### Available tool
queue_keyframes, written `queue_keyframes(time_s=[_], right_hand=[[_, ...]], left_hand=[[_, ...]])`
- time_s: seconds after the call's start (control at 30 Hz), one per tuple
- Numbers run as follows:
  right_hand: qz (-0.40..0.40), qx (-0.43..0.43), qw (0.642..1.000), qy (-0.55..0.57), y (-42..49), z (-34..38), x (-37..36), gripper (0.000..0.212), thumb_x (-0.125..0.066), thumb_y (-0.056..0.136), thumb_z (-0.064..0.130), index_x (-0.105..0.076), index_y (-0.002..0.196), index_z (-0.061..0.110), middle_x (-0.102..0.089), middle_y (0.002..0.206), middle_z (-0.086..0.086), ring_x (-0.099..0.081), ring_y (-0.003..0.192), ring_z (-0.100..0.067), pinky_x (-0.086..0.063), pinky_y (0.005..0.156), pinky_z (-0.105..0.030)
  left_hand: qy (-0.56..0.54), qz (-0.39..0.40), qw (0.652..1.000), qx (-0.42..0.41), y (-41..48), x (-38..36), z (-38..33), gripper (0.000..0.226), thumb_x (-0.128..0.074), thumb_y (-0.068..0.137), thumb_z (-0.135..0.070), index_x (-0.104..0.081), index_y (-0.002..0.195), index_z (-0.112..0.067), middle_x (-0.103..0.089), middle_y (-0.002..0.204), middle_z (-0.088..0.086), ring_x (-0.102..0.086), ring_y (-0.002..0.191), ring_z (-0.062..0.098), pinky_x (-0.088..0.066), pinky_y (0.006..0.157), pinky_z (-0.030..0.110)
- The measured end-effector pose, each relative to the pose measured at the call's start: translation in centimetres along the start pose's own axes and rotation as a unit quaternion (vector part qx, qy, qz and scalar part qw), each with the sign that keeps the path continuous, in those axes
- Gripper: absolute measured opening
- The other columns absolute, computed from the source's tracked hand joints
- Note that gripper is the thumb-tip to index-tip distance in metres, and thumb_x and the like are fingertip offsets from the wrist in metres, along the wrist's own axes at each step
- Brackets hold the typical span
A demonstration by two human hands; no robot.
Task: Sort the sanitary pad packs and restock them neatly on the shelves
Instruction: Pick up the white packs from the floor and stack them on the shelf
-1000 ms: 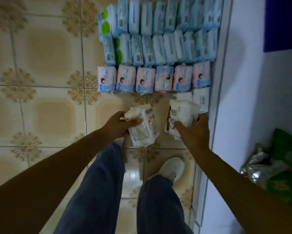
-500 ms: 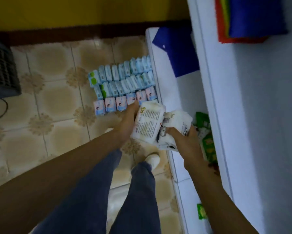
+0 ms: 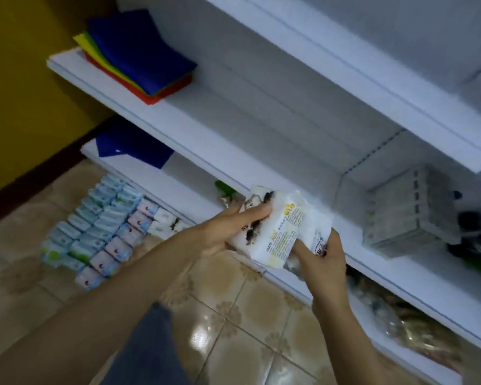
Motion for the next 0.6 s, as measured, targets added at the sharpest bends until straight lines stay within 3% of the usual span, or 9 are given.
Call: queue_keyframes(time_s=[0.1, 0.17, 0.27, 0.33, 0.4, 0.47, 0.53, 0.6], right_hand=[[-0.124, -0.002, 0.991, 0.058, -4.5, -2.8, 11.1, 0.045, -0.075, 0.08, 0.017, -0.053, 0.116, 0.032, -0.066, 0.102, 0.012, -0.066, 0.094, -0.015, -0.057, 0.079, -0.043], [-0.178, -0.002, 0.98, 0.093, -6.1, -3.8, 14.9, 0.05, -0.076, 0.079, 0.014, -0.051, 0.119, 0.031, -0.065, 0.104, 0.01, -0.065, 0.096, -0.014, -0.057, 0.08, -0.044], [-0.276, 0.015, 0.947, 0.163, -10.4, -4.5, 24.1, 0.049, -0.074, 0.08, 0.01, -0.051, 0.118, 0.031, -0.065, 0.1, 0.01, -0.065, 0.093, -0.011, -0.057, 0.066, -0.029], [-0.307, 0.037, 0.935, 0.173, -11.8, -4.4, 28.4, 0.051, -0.074, 0.08, 0.009, -0.051, 0.121, 0.029, -0.065, 0.102, 0.01, -0.065, 0.093, -0.009, -0.056, 0.06, -0.023], [-0.324, 0.053, 0.928, 0.179, -12.2, -4.1, 31.2, 0.055, -0.074, 0.081, 0.011, -0.05, 0.126, 0.031, -0.065, 0.107, 0.01, -0.064, 0.095, -0.008, -0.058, 0.062, -0.027], [-0.343, 0.067, 0.917, 0.193, -12.0, -3.6, 33.4, 0.058, -0.073, 0.081, 0.013, -0.047, 0.128, 0.036, -0.064, 0.11, 0.014, -0.063, 0.096, -0.004, -0.058, 0.07, -0.031], [-0.361, 0.078, 0.902, 0.222, -11.4, -3.3, 35.7, 0.059, -0.072, 0.083, 0.015, -0.046, 0.131, 0.036, -0.063, 0.111, 0.017, -0.062, 0.097, 0.0, -0.056, 0.077, -0.028], [-0.382, 0.084, 0.887, 0.246, -10.5, -3.0, 38.1, 0.06, -0.072, 0.084, 0.017, -0.044, 0.134, 0.033, -0.062, 0.112, 0.016, -0.062, 0.099, -0.001, -0.054, 0.078, -0.025]], left_hand=[[0.046, 0.043, 0.998, 0.011, -0.4, -10.7, 2.3, 0.052, -0.063, 0.076, -0.055, -0.059, 0.12, -0.028, -0.072, 0.109, -0.005, -0.068, 0.102, 0.015, -0.056, 0.081, 0.032], [0.018, 0.035, 0.999, 0.006, 0.0, -13.7, 3.7, 0.058, -0.065, 0.075, -0.054, -0.057, 0.124, -0.025, -0.071, 0.114, -0.002, -0.067, 0.106, 0.017, -0.054, 0.088, 0.036], [0.12, -0.003, 0.991, -0.057, 0.2, -21.0, 4.0, 0.046, -0.071, 0.077, -0.047, -0.055, 0.116, -0.028, -0.07, 0.11, -0.006, -0.067, 0.098, 0.012, -0.054, 0.078, 0.026], [0.311, -0.039, 0.935, -0.167, 0.1, -25.4, 2.2, 0.062, -0.078, 0.07, -0.052, -0.049, 0.121, -0.033, -0.062, 0.115, -0.013, -0.061, 0.1, 0.007, -0.05, 0.079, 0.024], [0.478, -0.052, 0.825, -0.296, -0.9, -30.6, -0.3, 0.087, -0.075, 0.061, -0.066, -0.04, 0.135, -0.035, -0.053, 0.123, -0.015, -0.051, 0.107, 0.005, -0.044, 0.087, 0.028], [0.532, -0.047, 0.757, -0.376, -1.3, -34.7, -2.0, 0.096, -0.074, 0.061, -0.068, -0.038, 0.141, -0.029, -0.049, 0.126, -0.011, -0.045, 0.112, 0.009, -0.04, 0.093, 0.031], [0.522, 0.005, 0.75, -0.405, -0.9, -37.5, -2.8, 0.097, -0.078, 0.063, -0.061, -0.034, 0.144, -0.029, -0.045, 0.132, -0.012, -0.041, 0.118, 0.009, -0.038, 0.1, 0.032], [0.482, 0.067, 0.788, -0.378, 0.5, -39.2, -2.5, 0.105, -0.084, 0.061, -0.052, -0.021, 0.144, -0.042, -0.037, 0.136, -0.023, -0.037, 0.125, -0.001, -0.035, 0.103, 0.022]])
Point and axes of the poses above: each hand's wrist, its own y-axis towards the middle knuckle, its own x-axis out of the back of the hand, z = x × y, the point moved 10 cm from there along y, towards the middle knuckle
